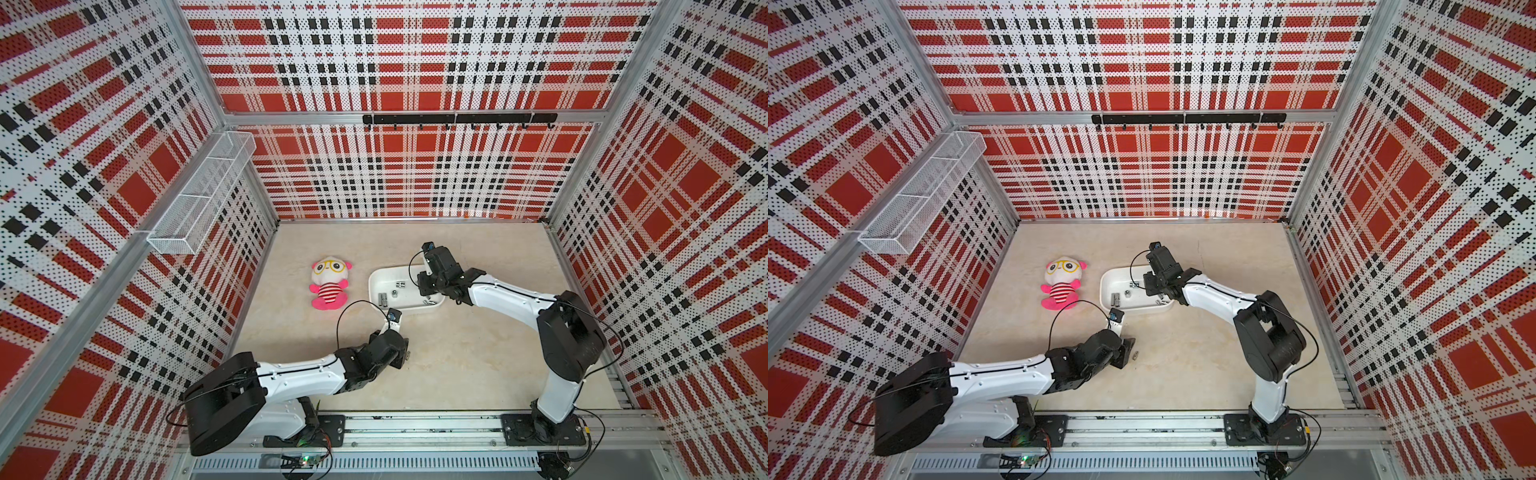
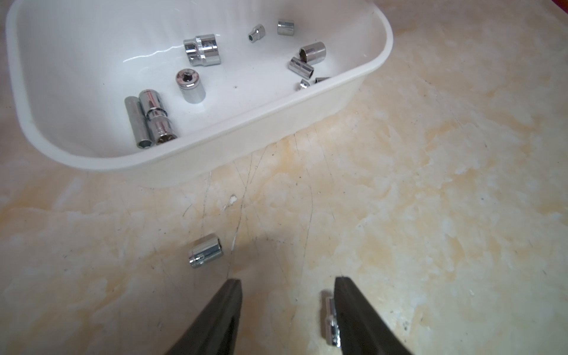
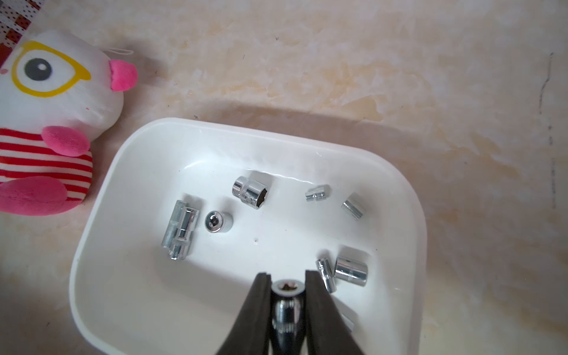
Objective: Put the socket on the desktop into the storage box
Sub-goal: Pick up the socket head from the center of the board.
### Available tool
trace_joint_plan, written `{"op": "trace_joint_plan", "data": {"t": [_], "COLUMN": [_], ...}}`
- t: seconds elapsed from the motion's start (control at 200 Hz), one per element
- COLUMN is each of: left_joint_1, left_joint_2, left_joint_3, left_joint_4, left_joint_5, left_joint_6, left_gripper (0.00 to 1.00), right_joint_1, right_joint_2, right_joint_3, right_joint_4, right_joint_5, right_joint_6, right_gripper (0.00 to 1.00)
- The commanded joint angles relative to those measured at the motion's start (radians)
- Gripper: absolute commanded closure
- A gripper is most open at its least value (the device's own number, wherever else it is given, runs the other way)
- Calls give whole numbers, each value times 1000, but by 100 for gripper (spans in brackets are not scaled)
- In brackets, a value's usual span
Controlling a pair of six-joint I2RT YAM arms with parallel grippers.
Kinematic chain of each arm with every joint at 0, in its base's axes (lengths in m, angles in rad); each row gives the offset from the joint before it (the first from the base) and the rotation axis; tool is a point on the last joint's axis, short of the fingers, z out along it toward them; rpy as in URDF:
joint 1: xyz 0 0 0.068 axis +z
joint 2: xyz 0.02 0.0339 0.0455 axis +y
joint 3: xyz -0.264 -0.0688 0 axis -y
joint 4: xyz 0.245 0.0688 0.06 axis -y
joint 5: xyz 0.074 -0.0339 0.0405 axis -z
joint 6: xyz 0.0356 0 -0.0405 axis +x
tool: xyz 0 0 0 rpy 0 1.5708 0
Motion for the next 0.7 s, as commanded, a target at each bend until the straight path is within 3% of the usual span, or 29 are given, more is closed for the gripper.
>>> {"op": "trace_joint_plan", "data": {"t": [0.0,0.095,0.2,0.441,0.696], "left_joint_1": [-14,-26,-43,-51,-91], "left_joint_2": [14,36,42,10,64], "left_joint_3": [28,42,53,41,71], "left_joint_4": [-24,-38,-52,-57,-87], "left_joint_5": [25,23,5,8,-1], "left_joint_6": [22,29,37,41,59], "left_gripper": [46,46,45,49,57], "right_joint_1": [-10,-10,-11,-12,-12], "right_joint_2": [42,46,17,-202,-625], "right_joint_3": [40,43,31,-105,-511], "right_joint_4": [-41,-43,-48,-33,53], "right_joint_5": [-24,-18,-14,17,114], "right_joint_6": [18,17,9,-21,-4], "right_gripper": [72,58,50,49,50]}}
